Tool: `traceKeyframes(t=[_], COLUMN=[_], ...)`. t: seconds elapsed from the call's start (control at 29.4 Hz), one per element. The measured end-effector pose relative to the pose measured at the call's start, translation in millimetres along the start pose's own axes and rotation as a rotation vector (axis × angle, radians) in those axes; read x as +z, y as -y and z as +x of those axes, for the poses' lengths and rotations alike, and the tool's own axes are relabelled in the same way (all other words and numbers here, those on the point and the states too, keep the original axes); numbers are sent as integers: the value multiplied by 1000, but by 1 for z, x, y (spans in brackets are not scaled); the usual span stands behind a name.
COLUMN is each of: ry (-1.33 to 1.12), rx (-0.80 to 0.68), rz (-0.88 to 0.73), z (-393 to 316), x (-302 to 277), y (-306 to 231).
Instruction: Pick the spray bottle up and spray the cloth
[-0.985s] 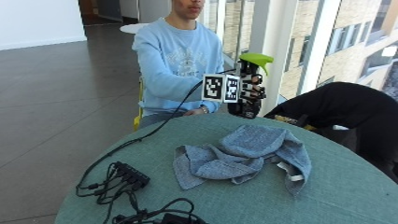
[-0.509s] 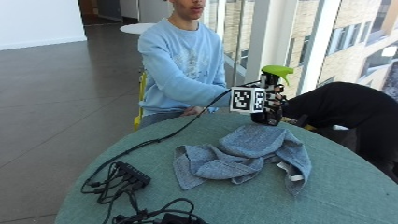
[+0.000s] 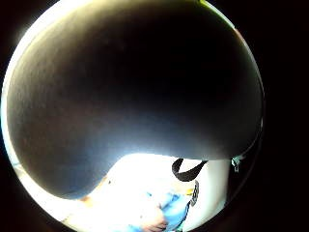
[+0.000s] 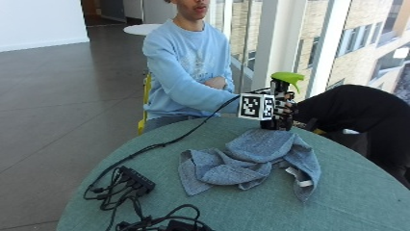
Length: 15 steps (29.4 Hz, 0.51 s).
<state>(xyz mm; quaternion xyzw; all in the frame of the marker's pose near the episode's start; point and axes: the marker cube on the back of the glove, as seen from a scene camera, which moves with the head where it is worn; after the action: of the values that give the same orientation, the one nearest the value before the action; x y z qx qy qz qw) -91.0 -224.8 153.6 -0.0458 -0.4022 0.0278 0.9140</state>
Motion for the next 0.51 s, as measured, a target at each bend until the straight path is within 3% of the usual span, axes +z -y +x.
traceKeyframes(t=[0.51], ry=[-174], rx=[-77], rz=[74], z=[-3], x=[-33], y=[-46])
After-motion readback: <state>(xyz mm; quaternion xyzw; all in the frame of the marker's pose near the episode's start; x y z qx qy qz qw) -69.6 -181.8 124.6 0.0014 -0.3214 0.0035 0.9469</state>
